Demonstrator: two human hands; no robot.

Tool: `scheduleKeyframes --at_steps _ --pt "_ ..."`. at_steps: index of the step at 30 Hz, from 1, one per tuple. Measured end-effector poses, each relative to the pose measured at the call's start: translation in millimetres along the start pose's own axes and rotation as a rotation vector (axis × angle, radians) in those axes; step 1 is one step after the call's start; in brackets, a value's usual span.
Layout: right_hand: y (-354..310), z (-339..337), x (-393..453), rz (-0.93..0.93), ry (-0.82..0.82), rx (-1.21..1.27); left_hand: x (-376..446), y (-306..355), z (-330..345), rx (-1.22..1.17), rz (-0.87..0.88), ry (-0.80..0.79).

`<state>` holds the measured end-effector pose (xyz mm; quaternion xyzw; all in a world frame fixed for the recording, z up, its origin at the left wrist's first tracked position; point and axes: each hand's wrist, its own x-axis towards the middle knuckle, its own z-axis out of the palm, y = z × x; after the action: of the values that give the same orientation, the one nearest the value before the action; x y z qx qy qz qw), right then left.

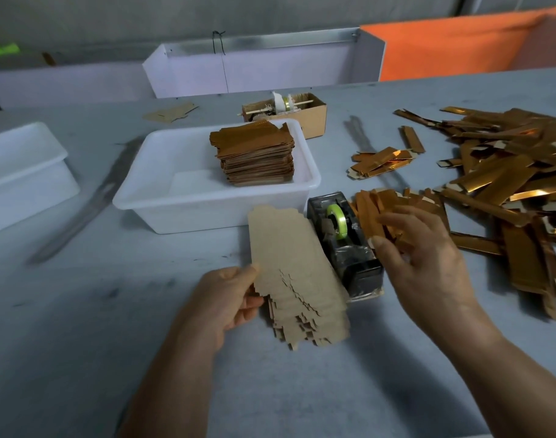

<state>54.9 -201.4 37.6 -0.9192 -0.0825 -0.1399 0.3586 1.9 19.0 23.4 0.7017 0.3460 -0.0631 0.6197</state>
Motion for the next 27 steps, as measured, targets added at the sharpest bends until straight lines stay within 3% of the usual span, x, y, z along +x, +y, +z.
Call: scheduleKeyframes --at_steps 5,9,13,16,19,21,24,27 --pt "-12 1 -6 -0.015 -0.058 0.037 7 12 10 0.2 0.151 0.107" --pt "-14 -3 -11 -0.039 -0.059 0.035 16 14 12 0.003 0.071 0.074" --pt "-11 -5 -13 -0.009 -0.083 0.048 15 10 2 0.071 0.116 0.125" --pt "-12 -6 -14 0.01 -0.084 0.037 4 10 1 0.442 0.358 0.34" --pt "-17 -8 -17 0.016 -0.062 0.093 -14 16 2 0.382 0.597 0.487" --pt "-20 -9 -19 0.06 -0.056 0.193 -22 19 2 0.149 0.594 0.42" --pt "-28 -11 -24 0.253 -0.194 0.577 -35 23 2 -0.15 0.432 0.053" --pt "-34 -11 -27 0.409 -0.387 0.943 -41 21 10 -0.219 0.379 -0.133"
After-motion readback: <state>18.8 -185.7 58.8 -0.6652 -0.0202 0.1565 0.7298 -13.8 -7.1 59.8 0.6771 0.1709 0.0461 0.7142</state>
